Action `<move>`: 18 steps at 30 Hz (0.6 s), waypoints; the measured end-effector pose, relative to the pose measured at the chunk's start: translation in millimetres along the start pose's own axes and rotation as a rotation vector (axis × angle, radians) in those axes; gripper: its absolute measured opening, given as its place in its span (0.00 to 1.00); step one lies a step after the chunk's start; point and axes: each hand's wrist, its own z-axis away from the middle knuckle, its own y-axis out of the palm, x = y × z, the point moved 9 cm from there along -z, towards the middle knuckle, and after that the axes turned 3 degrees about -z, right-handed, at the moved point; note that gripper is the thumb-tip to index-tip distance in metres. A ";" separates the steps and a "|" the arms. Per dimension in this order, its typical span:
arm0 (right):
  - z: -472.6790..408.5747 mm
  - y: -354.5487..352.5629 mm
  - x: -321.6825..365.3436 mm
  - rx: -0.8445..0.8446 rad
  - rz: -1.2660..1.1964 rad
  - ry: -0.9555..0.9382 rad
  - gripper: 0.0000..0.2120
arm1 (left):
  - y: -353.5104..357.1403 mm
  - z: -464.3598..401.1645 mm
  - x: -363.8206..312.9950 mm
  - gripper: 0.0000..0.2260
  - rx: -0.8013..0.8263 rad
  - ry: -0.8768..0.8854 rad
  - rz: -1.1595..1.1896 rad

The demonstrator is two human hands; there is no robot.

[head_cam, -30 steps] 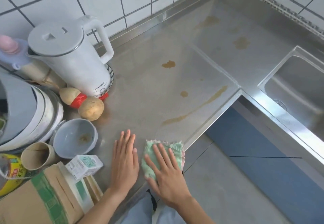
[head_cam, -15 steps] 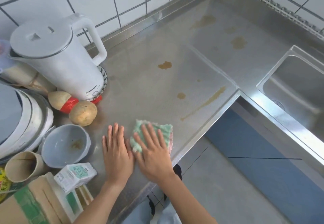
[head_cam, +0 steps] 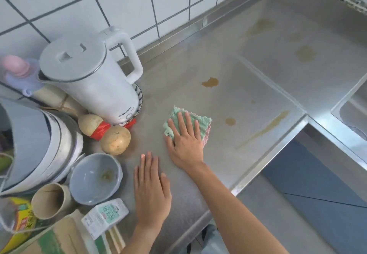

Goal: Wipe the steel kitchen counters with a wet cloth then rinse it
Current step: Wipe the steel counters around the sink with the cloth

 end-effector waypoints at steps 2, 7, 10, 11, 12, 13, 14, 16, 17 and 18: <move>29.6 13.0 10.0 0.073 0.014 -0.206 0.27 | -0.7 0.9 1.7 0.23 -0.006 0.007 0.001; 78.9 8.1 -26.4 0.240 0.054 -0.510 0.25 | 2.7 1.2 1.9 0.23 -0.020 0.001 0.016; 14.4 -4.8 -30.6 0.191 0.049 -0.395 0.24 | 2.5 -0.1 1.9 0.23 -0.042 0.011 -0.003; -14.7 -8.8 -26.1 0.150 0.025 -0.327 0.24 | 2.6 -0.2 2.2 0.23 -0.056 0.013 -0.012; -41.7 -11.1 -21.4 0.117 -0.011 -0.239 0.24 | 3.0 1.0 1.9 0.23 -0.066 0.013 -0.015; -68.3 -10.5 -12.8 0.097 -0.050 -0.154 0.24 | 3.5 1.5 2.7 0.22 -0.081 0.009 -0.012; -89.5 -7.8 -2.6 0.084 -0.081 -0.083 0.24 | 4.1 2.4 2.8 0.22 -0.092 0.006 -0.003; -109.7 0.9 19.3 0.073 -0.088 -0.028 0.25 | 4.4 0.9 1.4 0.22 -0.099 0.011 0.004; -106.3 6.3 29.2 0.071 -0.065 -0.056 0.26 | 3.5 0.3 1.4 0.22 -0.095 0.011 -0.001; -93.9 10.8 37.1 0.073 -0.043 -0.120 0.26 | 2.4 -0.2 1.9 0.22 -0.089 0.008 -0.009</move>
